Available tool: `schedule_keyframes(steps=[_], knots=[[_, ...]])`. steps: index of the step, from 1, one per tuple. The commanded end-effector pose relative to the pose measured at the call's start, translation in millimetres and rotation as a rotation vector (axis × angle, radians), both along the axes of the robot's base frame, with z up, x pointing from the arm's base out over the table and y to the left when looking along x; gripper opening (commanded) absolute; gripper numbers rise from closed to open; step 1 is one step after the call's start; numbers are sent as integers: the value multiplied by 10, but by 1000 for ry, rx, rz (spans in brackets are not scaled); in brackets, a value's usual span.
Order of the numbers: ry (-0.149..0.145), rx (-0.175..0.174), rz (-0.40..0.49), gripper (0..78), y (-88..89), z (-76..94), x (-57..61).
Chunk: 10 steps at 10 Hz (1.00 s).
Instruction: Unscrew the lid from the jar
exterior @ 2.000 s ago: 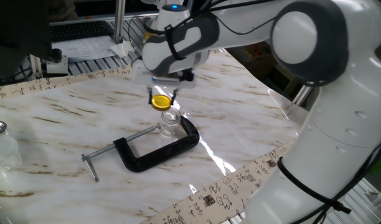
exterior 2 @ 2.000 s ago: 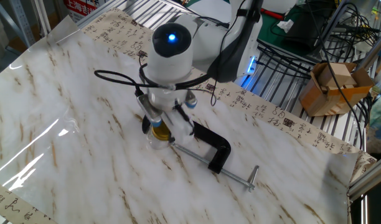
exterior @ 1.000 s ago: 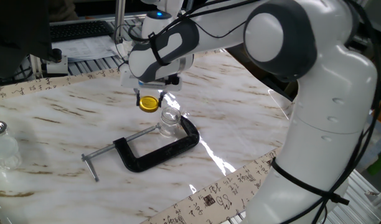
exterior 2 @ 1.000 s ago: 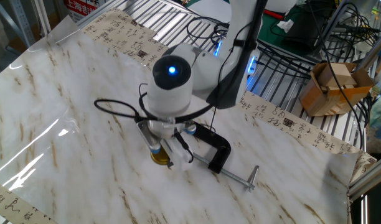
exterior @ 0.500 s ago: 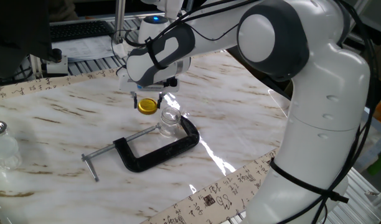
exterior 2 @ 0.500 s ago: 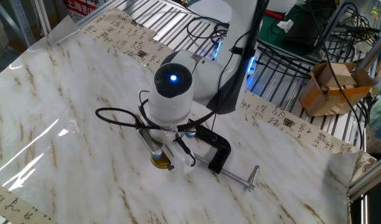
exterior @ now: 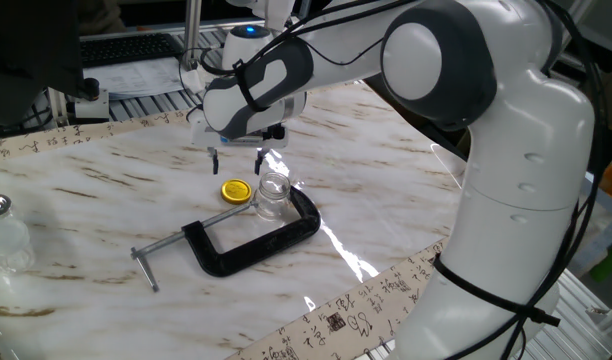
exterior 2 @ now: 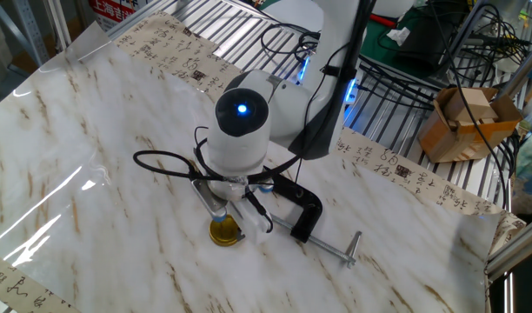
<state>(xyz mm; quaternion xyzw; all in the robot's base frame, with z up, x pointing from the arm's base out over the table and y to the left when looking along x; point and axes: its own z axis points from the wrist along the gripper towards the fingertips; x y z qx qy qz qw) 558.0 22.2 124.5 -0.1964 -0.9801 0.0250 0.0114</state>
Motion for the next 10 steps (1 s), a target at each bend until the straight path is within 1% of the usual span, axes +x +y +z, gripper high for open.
schedule_keyframes(steps=[1, 2, 3, 5, 6, 7, 8, 9, 10], knots=[[31, 8, -3, 775, 130, 209, -100], [31, 8, -3, 775, 138, 222, -117], [24, 10, 6, 775, 152, 274, -199], [23, 10, 13, 775, 148, 299, -218], [18, 9, 19, 775, 162, 357, -344], [18, 8, 20, 775, 163, 364, -361], [19, 9, 23, 775, 154, 442, -466], [21, 12, 28, 775, 132, 502, -500], [20, 12, 31, 775, 125, 515, -505]])
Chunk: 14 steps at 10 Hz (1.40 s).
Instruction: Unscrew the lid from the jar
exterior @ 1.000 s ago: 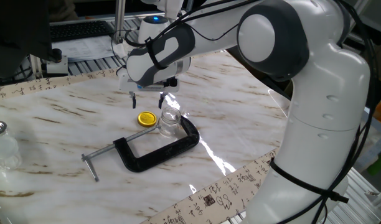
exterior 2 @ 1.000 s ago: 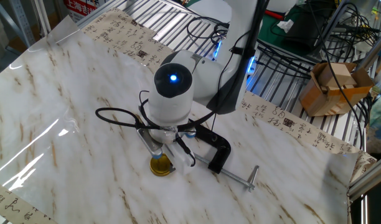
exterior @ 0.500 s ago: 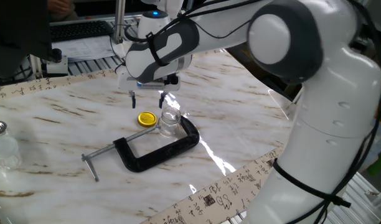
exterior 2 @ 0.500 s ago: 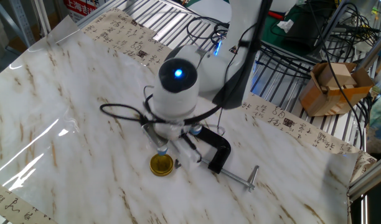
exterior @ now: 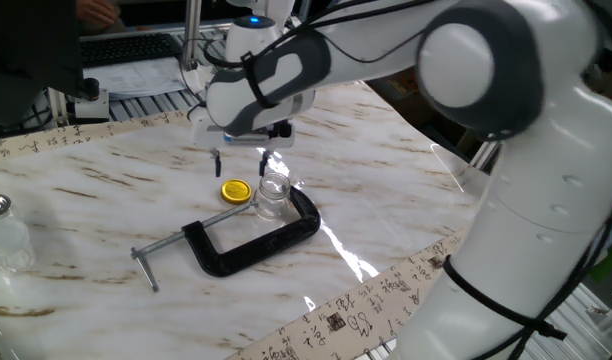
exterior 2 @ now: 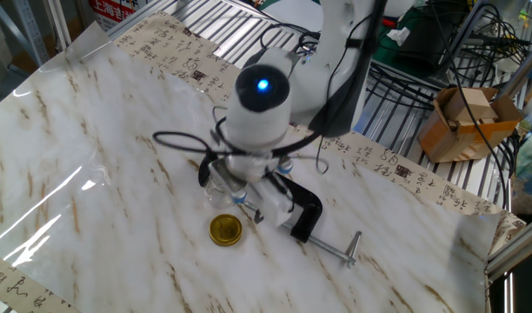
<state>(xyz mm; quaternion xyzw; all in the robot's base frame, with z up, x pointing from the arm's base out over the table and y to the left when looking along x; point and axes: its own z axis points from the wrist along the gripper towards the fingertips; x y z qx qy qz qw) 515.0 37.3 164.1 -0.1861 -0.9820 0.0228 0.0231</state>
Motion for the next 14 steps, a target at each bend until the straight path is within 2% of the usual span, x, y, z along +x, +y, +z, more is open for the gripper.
schedule_keyframes(steps=[1, 8, 14], knots=[[-6, -1, 16, 775, -44, 143, -83], [-2, 5, 72, 775, -205, 351, -174], [-3, 4, 76, 775, -219, 370, -186]])
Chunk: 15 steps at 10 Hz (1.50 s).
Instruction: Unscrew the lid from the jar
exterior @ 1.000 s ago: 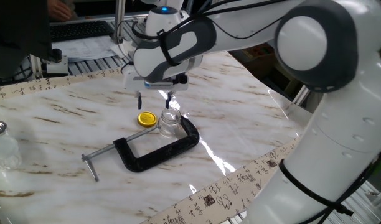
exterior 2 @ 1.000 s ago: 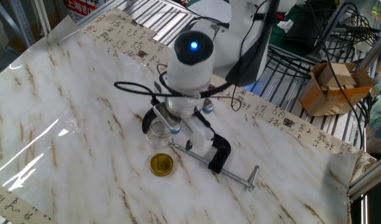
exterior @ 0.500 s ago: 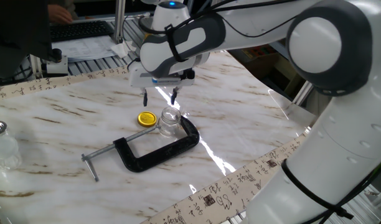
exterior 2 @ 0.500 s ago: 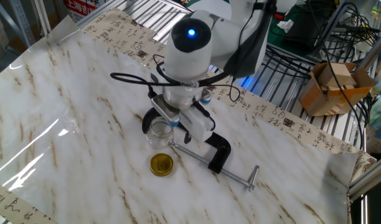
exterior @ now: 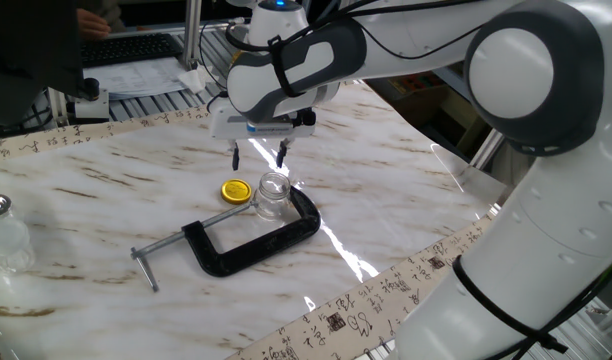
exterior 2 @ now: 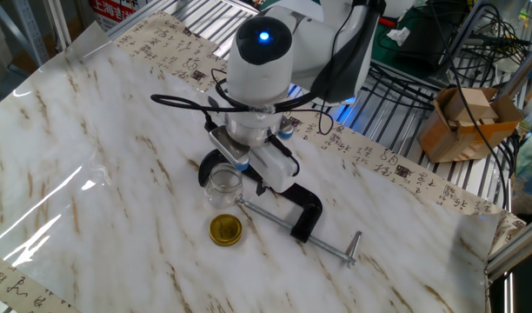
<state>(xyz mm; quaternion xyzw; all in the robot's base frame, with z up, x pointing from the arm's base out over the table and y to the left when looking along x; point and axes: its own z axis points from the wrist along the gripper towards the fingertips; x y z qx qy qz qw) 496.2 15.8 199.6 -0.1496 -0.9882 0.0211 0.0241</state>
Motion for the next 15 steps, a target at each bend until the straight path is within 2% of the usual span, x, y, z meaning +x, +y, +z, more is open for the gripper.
schedule_keyframes(steps=[1, 3, 8, 14, 15], knots=[[-4, 1, 12, 775, -4, 16, 3], [-23, 14, 35, 775, -4, 16, 3], [-28, 26, 53, 775, -4, 16, 3], [-28, 20, 5, 775, -4, 16, 3], [-41, 11, -16, 775, -4, 16, 3]])
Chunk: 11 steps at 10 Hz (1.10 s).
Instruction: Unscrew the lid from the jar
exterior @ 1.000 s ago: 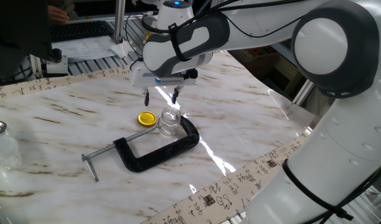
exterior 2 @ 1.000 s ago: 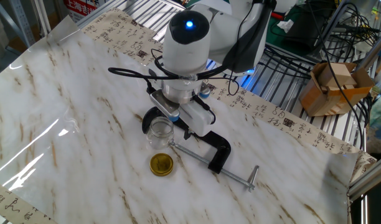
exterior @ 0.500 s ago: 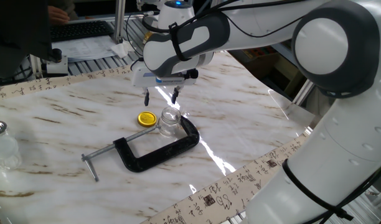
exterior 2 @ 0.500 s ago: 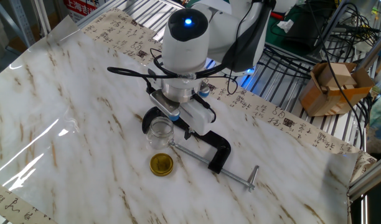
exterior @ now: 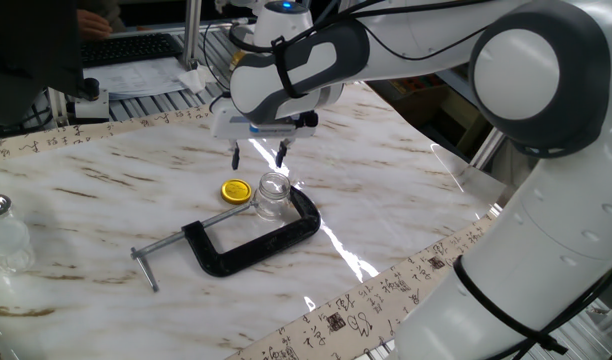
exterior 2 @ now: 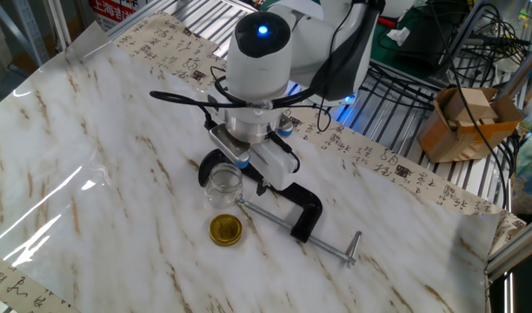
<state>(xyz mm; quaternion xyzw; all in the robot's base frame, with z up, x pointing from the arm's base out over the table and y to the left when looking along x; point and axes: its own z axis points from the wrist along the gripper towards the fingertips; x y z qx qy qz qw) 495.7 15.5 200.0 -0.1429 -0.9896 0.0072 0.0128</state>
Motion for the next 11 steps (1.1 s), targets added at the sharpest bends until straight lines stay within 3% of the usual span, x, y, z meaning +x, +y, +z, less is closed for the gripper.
schedule_keyframes(steps=[1, 5, 7, 9, 10, 11], knots=[[-35, -20, -18, 775, -1, 12, 8], [-28, -8, 0, 775, -1, 12, 8], [-17, -7, 2, 775, 4, 32, -46], [5, -6, 15, 775, 19, 138, -366], [2, -7, 12, 775, 35, 147, -493], [0, -7, 12, 775, 40, 146, -527]])
